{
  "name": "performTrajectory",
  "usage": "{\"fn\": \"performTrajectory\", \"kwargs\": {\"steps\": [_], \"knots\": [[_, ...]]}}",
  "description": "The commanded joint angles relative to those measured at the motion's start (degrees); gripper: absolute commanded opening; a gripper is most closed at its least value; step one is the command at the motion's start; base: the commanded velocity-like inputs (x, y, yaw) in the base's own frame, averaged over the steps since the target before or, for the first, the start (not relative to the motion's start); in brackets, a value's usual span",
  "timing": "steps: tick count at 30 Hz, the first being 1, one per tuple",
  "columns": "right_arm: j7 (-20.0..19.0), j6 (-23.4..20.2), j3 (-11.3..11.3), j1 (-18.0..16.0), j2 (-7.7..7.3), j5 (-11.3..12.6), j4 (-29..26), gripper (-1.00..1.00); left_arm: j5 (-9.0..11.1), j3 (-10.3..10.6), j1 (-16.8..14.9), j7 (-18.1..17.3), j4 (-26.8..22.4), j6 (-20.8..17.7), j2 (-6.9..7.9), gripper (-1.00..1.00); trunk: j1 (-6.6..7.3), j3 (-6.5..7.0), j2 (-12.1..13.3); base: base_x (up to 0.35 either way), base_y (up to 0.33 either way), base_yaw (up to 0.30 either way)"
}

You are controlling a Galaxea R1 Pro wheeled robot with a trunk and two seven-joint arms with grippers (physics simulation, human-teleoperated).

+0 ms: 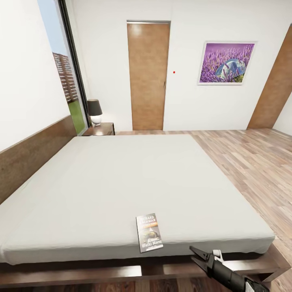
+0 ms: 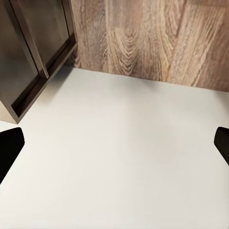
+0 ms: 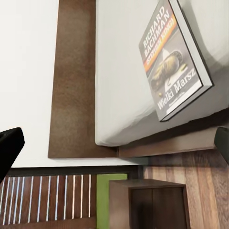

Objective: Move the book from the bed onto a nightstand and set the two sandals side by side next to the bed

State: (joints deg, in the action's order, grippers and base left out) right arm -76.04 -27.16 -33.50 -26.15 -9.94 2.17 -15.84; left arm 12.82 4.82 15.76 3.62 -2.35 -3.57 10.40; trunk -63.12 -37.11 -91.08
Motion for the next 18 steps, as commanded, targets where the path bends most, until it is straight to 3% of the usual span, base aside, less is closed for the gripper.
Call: {"fn": "performTrajectory", "kwargs": {"steps": [1,14,18], "knots": [[0.1,-0.6,0.0,-0.2,0.0,0.2,0.0,1.0,0.6,0.5,0.1,0.2,-0.3,-0.4,0.0,1.0,0.0,-0.04,0.0,0.0,0.0,0.0],[1.5,-0.6,0.0,-1.0,-0.3,1.8,0.1,1.0,0.5,0.5,0.1,0.3,-0.3,-0.3,-0.02,1.0,0.0,-0.04,0.0,0.0,0.0,0.0],[2.6,-0.6,0.0,-1.1,-0.26,2.2,0.1,1.0,0.5,0.5,0.1,0.3,-0.2,-0.4,-0.02,1.0,-0.88,-0.76,-1.6,0.0,0.0,0.0]]}}
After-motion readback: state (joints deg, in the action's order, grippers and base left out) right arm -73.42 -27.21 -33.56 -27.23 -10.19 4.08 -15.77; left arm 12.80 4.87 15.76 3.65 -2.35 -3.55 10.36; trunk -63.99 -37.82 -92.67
